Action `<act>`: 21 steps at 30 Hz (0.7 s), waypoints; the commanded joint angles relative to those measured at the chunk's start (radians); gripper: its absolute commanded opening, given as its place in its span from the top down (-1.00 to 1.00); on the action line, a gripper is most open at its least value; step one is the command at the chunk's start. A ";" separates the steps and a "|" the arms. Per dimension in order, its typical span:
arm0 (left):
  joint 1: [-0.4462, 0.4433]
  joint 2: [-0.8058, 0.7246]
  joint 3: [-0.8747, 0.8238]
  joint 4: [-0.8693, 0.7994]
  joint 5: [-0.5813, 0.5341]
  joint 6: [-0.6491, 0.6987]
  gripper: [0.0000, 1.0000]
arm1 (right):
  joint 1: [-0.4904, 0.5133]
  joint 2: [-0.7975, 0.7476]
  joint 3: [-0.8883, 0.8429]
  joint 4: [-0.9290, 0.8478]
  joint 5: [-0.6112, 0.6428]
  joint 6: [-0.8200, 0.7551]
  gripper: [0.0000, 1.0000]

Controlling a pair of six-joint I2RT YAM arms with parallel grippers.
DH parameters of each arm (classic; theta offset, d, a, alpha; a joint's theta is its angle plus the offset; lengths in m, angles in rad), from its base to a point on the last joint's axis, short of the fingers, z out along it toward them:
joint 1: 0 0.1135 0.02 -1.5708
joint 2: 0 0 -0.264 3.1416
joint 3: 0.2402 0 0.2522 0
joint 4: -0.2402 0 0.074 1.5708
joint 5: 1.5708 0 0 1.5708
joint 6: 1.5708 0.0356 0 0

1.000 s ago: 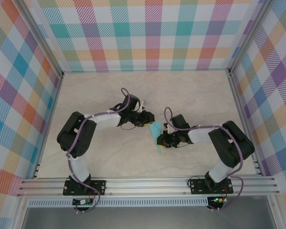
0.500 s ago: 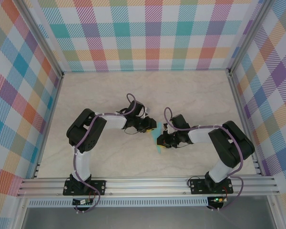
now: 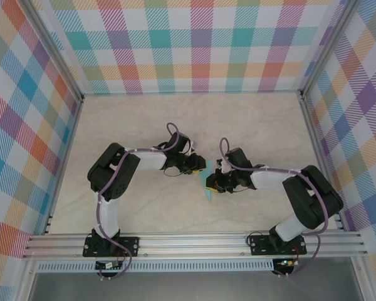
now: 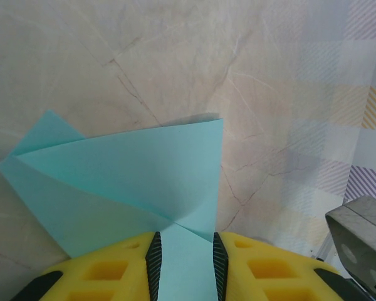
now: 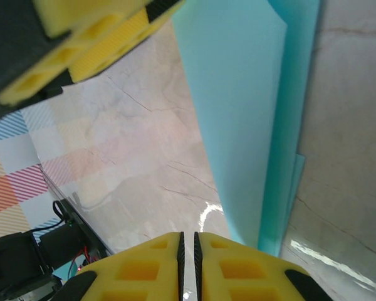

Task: Fold a paper plane with a square sheet of paper (pick it up from the middle)
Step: Fold the wing for the fifth time at the center of the table.

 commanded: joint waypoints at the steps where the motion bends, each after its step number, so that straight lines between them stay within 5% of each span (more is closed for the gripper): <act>1: 0.008 0.036 0.007 -0.068 -0.035 0.024 0.39 | 0.008 0.053 0.035 0.048 -0.023 0.040 0.69; 8: 0.008 0.039 0.016 -0.077 -0.037 0.021 0.40 | 0.050 0.118 -0.024 0.020 -0.050 0.011 0.67; 21: 0.009 0.047 0.019 -0.115 -0.064 0.018 0.45 | 0.053 -0.025 -0.152 -0.096 -0.066 -0.068 0.62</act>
